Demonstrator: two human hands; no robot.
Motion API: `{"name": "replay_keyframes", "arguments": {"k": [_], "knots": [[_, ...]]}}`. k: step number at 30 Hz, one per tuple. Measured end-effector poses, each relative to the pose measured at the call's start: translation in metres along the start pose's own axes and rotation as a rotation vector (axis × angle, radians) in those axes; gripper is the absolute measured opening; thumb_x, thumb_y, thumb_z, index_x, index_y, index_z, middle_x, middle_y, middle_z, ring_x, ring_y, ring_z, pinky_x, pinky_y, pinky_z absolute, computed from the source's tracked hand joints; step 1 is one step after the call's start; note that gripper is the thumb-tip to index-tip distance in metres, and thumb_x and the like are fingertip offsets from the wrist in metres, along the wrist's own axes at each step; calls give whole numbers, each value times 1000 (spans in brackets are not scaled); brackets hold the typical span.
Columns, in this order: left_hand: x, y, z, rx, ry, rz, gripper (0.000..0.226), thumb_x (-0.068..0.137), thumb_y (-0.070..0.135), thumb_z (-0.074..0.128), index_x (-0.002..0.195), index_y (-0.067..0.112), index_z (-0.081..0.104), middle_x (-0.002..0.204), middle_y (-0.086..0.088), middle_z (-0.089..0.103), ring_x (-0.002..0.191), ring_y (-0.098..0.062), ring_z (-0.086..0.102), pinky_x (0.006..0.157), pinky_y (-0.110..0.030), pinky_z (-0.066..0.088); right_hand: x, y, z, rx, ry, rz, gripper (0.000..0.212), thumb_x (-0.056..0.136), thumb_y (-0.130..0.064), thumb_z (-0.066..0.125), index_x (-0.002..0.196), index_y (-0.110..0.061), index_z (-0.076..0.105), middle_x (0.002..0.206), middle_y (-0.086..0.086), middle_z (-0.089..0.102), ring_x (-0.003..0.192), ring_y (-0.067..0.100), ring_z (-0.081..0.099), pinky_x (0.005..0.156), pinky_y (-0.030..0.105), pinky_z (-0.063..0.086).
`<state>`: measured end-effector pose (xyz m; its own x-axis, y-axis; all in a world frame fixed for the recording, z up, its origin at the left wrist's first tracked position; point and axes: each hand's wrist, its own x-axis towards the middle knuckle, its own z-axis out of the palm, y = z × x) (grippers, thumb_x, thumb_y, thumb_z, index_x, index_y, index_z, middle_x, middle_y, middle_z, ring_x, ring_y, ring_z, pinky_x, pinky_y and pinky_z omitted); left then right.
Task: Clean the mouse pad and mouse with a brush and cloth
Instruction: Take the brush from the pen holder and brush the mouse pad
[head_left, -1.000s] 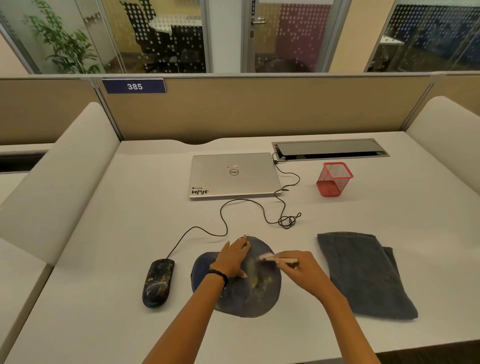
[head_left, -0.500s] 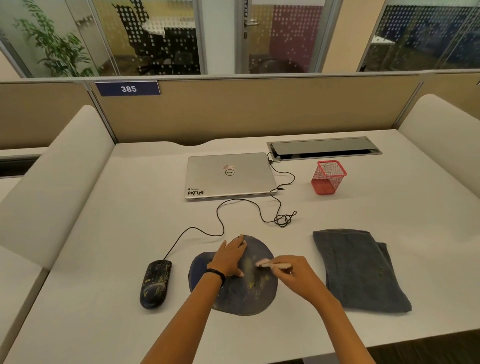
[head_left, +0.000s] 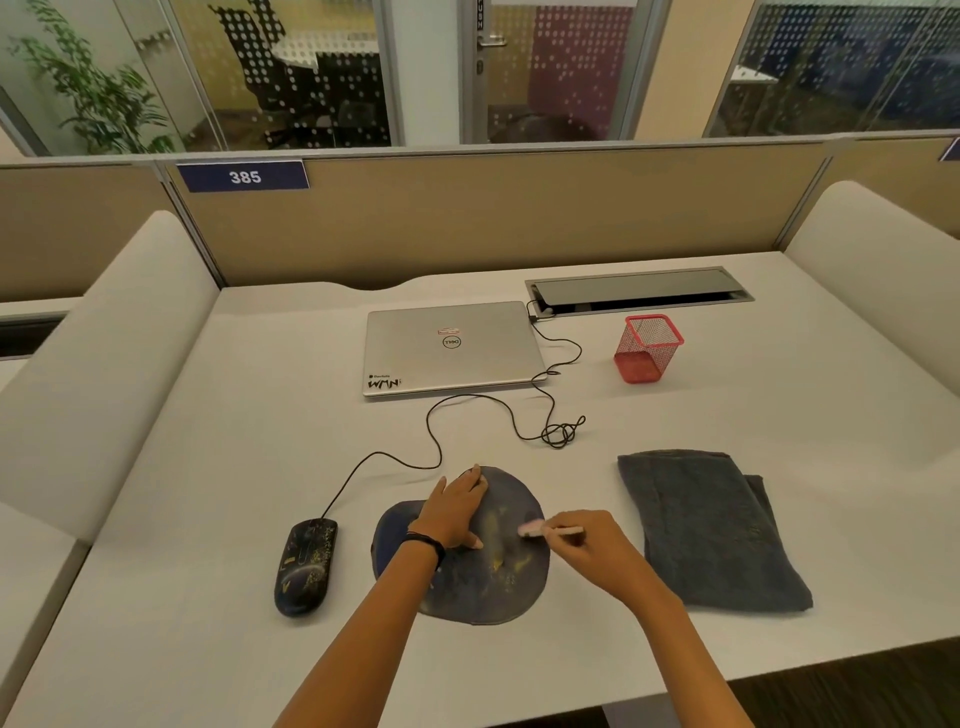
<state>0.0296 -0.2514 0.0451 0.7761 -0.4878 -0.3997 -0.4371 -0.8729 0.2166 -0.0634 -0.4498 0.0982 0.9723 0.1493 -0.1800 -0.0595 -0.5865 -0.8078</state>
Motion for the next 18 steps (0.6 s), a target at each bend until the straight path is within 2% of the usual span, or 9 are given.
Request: {"name": "replay_keyframes", "arguments": {"k": [2, 5, 8, 10, 12, 14, 16, 18], "knots": [[0, 0, 0, -1, 2, 0, 91, 82, 32, 68, 149, 11, 11, 159, -7, -2, 146, -23, 8, 118, -43, 5, -5, -5, -2, -25, -72, 33, 20, 89, -14, 56, 81, -28, 67, 71, -25, 61, 69, -11, 57, 59, 9, 43], [0, 0, 1, -3, 1, -2, 91, 82, 32, 68, 149, 11, 11, 159, -7, -2, 146, -24, 8, 118, -43, 6, -9, -10, -8, -7, -165, 72, 21, 88, -14, 57, 73, -23, 69, 55, -21, 61, 57, -6, 55, 53, 10, 39], [0, 0, 0, 6, -7, -2, 92, 81, 32, 69, 149, 10, 11, 159, -8, -2, 146, -23, 7, 118, -45, 7, -5, -11, -10, 15, -76, 16, 18, 88, -12, 57, 83, -15, 74, 63, -18, 61, 59, -6, 54, 55, 11, 39], [1, 0, 0, 12, -10, -4, 93, 81, 32, 69, 149, 9, 10, 158, -8, -3, 146, -23, 7, 118, -45, 7, -2, -7, -8, 40, 35, -33, 20, 88, -9, 56, 93, -16, 74, 77, -25, 62, 73, -14, 58, 62, 6, 43], [1, 0, 0, 12, -10, -5, 93, 81, 32, 69, 149, 10, 10, 158, -8, -3, 146, -24, 7, 118, -45, 7, 2, -3, -4, 40, 29, -29, 20, 89, -12, 56, 95, -18, 74, 87, -18, 68, 82, -8, 61, 69, 10, 48], [0, 0, 1, 11, -8, -5, 92, 81, 32, 69, 149, 10, 10, 159, -8, -3, 146, -23, 6, 118, -45, 6, 3, 3, -2, 4, -21, 21, 17, 89, -16, 56, 86, -14, 73, 81, -7, 69, 74, 3, 61, 68, 18, 52], [0, 0, 1, 11, -4, -4, 92, 81, 33, 69, 149, 10, 11, 159, -8, -2, 146, -23, 6, 118, -45, 6, 1, 3, -5, -21, -88, 80, 21, 90, -18, 56, 74, -15, 70, 68, -6, 62, 62, 6, 56, 59, 14, 45], [0, 0, 1, 5, 0, -3, 92, 81, 33, 69, 149, 10, 11, 159, -7, -2, 146, -23, 7, 118, -44, 6, 0, 1, -10, -62, -170, 105, 26, 90, -22, 55, 70, -14, 69, 63, -2, 60, 57, 8, 52, 56, 14, 40]]}}
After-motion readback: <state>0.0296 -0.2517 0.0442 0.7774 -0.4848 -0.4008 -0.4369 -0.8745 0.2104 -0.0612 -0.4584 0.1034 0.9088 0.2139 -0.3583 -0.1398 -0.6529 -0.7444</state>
